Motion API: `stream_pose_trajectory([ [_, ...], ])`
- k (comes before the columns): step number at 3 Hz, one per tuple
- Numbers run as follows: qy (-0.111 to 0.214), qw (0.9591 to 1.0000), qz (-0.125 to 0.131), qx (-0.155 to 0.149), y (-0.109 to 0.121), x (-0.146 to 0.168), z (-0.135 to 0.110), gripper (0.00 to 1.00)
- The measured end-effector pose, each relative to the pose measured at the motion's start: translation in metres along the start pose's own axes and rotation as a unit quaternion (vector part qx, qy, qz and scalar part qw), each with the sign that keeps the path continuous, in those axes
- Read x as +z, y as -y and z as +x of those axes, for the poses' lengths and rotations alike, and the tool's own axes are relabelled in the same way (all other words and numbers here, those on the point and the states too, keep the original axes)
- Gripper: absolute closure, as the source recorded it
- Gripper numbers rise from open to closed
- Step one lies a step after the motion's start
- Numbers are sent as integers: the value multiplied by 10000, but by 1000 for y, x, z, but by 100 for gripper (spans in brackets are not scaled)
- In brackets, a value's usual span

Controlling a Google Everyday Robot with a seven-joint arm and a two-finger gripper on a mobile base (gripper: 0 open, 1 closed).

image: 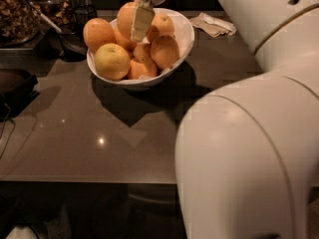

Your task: Pick orange from white bowl

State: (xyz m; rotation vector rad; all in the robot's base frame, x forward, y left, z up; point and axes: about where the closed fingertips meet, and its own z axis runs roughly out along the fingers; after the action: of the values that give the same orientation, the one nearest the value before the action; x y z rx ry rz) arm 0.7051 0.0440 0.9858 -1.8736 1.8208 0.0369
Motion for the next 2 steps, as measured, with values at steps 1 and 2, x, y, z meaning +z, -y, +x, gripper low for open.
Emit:
stream_pose_trajectory([
  [1,84,9992,314,-246,-12,-18,-14,100],
  [2,71,9993,271,-255,-17,-14,-13,100],
])
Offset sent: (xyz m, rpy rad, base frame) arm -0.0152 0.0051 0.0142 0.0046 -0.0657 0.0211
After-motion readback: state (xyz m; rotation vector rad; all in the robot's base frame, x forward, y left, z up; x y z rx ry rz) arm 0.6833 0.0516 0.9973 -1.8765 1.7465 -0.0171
